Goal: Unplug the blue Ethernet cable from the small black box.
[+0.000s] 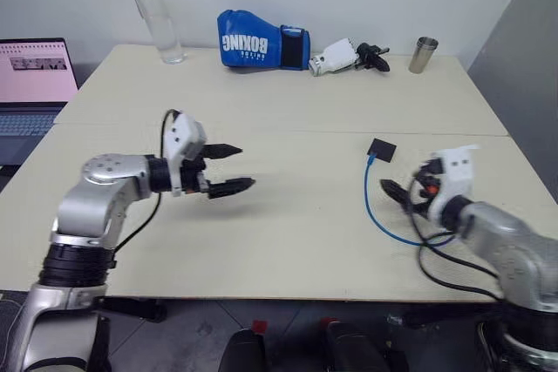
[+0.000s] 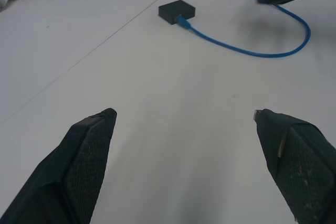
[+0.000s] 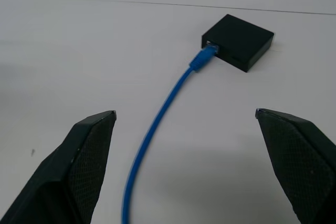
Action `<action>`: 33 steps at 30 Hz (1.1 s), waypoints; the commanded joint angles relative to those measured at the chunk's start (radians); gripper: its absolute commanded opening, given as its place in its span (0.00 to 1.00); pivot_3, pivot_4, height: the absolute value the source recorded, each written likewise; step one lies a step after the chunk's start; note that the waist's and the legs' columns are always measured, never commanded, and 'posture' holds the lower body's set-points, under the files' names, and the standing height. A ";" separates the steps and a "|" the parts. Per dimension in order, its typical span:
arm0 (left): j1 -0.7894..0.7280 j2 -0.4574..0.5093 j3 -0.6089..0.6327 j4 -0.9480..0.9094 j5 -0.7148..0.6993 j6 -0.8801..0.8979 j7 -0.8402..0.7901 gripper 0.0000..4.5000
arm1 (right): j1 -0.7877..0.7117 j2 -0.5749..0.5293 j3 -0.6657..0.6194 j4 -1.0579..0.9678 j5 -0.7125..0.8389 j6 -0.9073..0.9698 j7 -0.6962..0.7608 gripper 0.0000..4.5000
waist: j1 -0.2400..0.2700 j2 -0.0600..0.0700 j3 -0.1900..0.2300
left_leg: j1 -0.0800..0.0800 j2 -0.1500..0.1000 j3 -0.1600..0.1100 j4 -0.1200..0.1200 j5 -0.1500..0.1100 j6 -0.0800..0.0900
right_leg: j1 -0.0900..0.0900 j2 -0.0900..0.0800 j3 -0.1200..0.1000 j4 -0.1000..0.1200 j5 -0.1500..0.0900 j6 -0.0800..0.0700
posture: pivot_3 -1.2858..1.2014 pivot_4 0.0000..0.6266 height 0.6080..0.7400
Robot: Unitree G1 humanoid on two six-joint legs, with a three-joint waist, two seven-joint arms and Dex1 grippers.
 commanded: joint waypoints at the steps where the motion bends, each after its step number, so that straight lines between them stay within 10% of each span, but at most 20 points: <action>1: 0.001 -0.045 -0.020 -0.072 0.016 -0.029 0.046 0.99 | -0.067 0.136 0.058 0.082 -0.115 -0.079 -0.162 1.00 | 0.000 0.000 0.000 | 0.000 0.000 0.000 0.000 0.000 0.000 | 0.000 0.000 0.000 0.000 0.000 0.000 | 0.52 0.24 1.00; 19: 0.013 -0.103 -0.040 -0.125 0.029 -0.024 0.115 0.99 | -0.302 0.338 0.074 0.781 -0.351 -0.559 -0.289 1.00 | -0.006 0.000 0.000 | 0.001 0.000 0.002 0.000 0.000 0.000 | -0.001 0.000 0.000 0.003 -0.001 -0.001 | 0.52 0.24 1.00; 33: 0.024 -0.094 -0.040 -0.147 0.019 -0.008 0.142 1.00 | -0.345 0.314 0.025 0.958 -0.364 -0.697 -0.269 0.36 | -0.020 0.000 -0.001 | 0.003 0.000 0.001 0.000 0.000 0.000 | 0.000 0.000 0.001 0.006 -0.001 -0.001 | 0.52 0.24 1.00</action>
